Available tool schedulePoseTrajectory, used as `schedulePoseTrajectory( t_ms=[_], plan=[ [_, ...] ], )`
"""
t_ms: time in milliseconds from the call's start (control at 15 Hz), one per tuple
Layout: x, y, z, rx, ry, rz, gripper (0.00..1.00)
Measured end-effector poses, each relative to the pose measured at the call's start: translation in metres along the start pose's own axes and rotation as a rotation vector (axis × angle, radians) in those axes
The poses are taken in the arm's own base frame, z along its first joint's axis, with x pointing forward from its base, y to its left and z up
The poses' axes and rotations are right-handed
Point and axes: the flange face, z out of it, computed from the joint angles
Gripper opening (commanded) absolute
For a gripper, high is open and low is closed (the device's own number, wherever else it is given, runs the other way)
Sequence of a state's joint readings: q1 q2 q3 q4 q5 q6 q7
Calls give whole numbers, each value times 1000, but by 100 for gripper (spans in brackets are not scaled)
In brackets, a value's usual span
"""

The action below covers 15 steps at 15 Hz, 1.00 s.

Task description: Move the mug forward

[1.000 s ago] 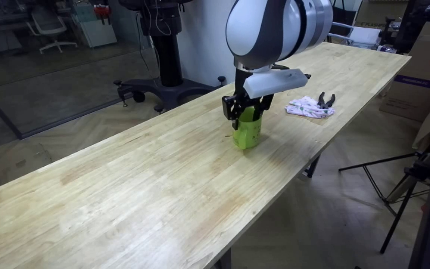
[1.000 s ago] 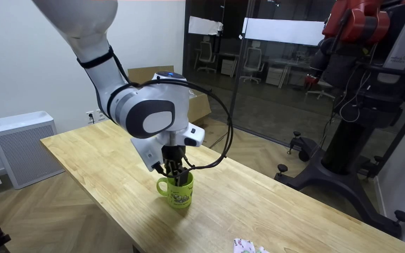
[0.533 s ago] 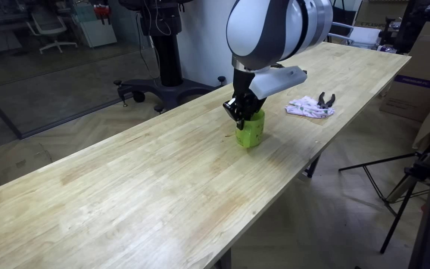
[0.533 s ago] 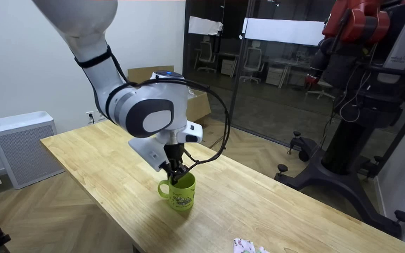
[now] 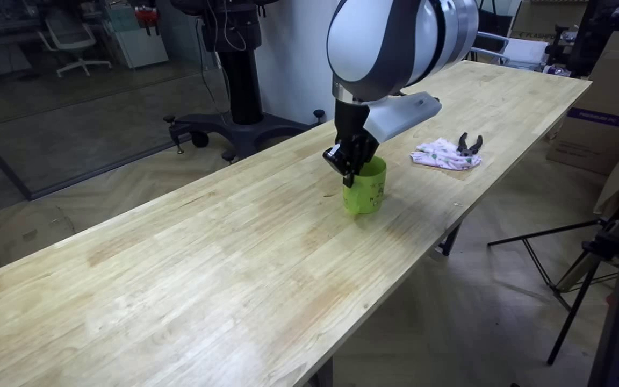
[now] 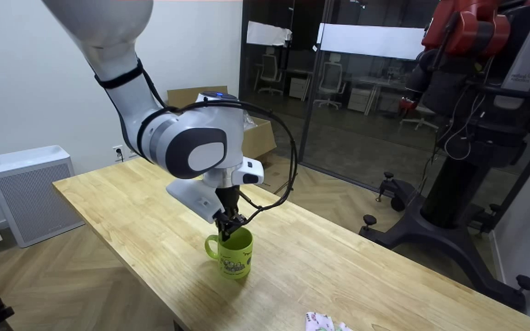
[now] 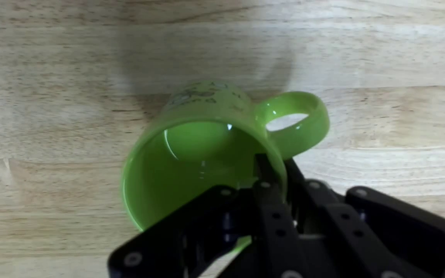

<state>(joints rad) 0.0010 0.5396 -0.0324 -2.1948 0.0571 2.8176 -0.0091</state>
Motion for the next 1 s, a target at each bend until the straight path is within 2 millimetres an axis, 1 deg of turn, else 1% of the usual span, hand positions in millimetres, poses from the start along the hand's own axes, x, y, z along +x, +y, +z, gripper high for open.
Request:
schedulePoseTrajectory(
  t_ms=[200,400,533,800,1000],
  plan=[
    [1,1,-1,-4,8,9,3],
    [12,6,-8,-21,36,25,3],
    [27,9,-20,-35,59,29,3],
    [66,13,-49,-40,62,37,3],
    [93,6,-67,-10,35,42,3]
  ],
)
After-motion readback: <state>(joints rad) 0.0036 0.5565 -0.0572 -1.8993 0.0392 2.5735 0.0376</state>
